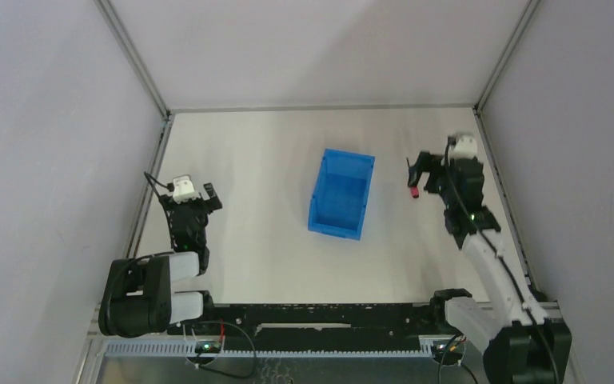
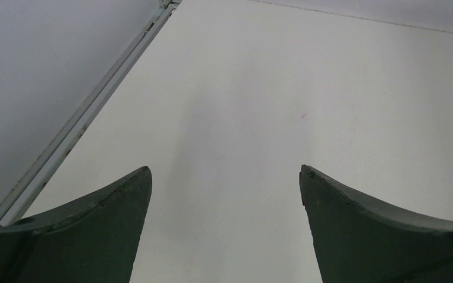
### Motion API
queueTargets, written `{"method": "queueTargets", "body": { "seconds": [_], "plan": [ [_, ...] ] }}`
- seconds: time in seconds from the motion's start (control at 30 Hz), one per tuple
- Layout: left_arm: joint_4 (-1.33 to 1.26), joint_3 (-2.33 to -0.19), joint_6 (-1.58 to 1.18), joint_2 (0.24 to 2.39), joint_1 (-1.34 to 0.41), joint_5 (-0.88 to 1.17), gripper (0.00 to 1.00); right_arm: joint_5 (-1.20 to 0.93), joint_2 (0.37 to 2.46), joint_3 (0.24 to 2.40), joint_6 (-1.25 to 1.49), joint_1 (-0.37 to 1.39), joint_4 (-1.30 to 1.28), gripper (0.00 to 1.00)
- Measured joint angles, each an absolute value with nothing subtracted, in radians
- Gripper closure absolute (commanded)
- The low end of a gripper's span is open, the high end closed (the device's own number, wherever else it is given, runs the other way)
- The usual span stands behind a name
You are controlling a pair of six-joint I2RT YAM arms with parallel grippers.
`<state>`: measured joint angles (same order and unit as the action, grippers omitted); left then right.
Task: Put the screwdriver in the bin
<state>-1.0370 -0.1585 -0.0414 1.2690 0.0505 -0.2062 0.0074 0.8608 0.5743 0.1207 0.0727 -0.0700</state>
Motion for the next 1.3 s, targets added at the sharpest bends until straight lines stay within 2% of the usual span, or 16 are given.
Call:
{"method": "queueTargets", "body": {
  "seconds": [0.13,0.23,0.5,0.63,0.8,0.87,0.93,1.0,1.3],
  "plan": [
    [-1.037,-0.159,-0.041,1.269,0.051,-0.206,0.00,0.019,1.107,0.911,0.135,0.072,-0.244,0.01],
    [-1.037,-0.159,-0.041,1.269,0.051,-0.206,0.00,0.018,1.287,1.070,0.139,0.061,-0.339,0.03],
    [-1.037,-0.159,-0.041,1.269,0.051,-0.206,0.00,0.017,1.733,1.214,0.133,0.039,-0.512,0.10],
    [-1.037,-0.159,-0.041,1.269,0.051,-0.206,0.00,0.018,1.839,1.221,0.132,0.039,-0.550,0.15],
    [-1.037,-0.159,-0.041,1.269,0.051,-0.206,0.00,0.022,1.903,1.257,0.117,0.039,-0.565,0.31],
    [-1.037,-0.159,-0.041,1.269,0.051,-0.206,0.00,0.026,1.919,1.274,0.113,0.039,-0.564,0.60],
    [-1.037,-0.159,-0.041,1.269,0.051,-0.206,0.00,0.028,1.929,1.285,0.113,0.036,-0.563,0.85],
    [-1.037,-0.159,-0.041,1.269,0.051,-0.206,0.00,0.017,1.932,1.290,0.114,0.031,-0.562,1.00],
    [-1.037,-0.159,-0.041,1.269,0.051,-0.206,0.00,0.009,1.896,1.291,0.119,0.026,-0.612,1.00]
  ]
}}
